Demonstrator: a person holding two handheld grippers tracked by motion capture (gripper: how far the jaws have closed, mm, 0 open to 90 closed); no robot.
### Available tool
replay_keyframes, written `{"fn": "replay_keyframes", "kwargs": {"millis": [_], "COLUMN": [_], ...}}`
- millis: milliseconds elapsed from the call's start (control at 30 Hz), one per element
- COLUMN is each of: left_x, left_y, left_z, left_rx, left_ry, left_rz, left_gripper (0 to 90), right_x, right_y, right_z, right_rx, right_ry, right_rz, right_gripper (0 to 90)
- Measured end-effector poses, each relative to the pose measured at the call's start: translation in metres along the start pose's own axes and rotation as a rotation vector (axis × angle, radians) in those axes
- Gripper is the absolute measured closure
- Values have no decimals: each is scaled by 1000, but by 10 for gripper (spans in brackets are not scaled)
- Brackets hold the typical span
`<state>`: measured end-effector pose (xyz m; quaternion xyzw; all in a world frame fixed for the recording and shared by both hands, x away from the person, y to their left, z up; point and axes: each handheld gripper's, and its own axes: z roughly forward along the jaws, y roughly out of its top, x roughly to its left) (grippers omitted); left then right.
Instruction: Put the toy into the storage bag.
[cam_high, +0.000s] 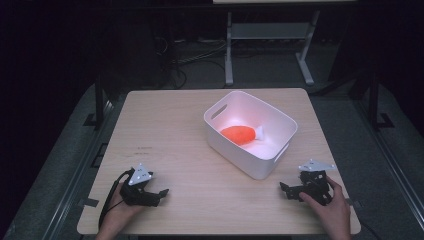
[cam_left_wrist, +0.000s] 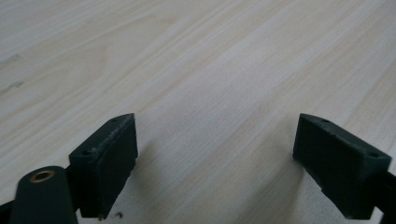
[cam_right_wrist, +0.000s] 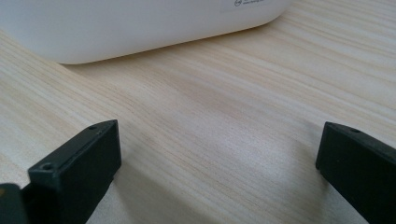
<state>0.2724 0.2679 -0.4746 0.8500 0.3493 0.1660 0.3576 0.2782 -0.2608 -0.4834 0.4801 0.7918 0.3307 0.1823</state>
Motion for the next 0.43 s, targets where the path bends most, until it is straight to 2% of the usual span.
{"fn": "replay_keyframes", "kwargs": {"millis": [200,433], "left_x": [2,2], "left_y": [0,0], "left_z": [0,1], "left_rx": [7,4], "left_ry": [-13,-12], "left_rz": [-21,-21], "left_gripper": [126,126], "right_x": [0,0], "right_y": [0,0], "right_z": [0,0], "right_rx": [0,0], "right_ry": [0,0], "right_rz": [-1,0], "right_gripper": [0,0]}}
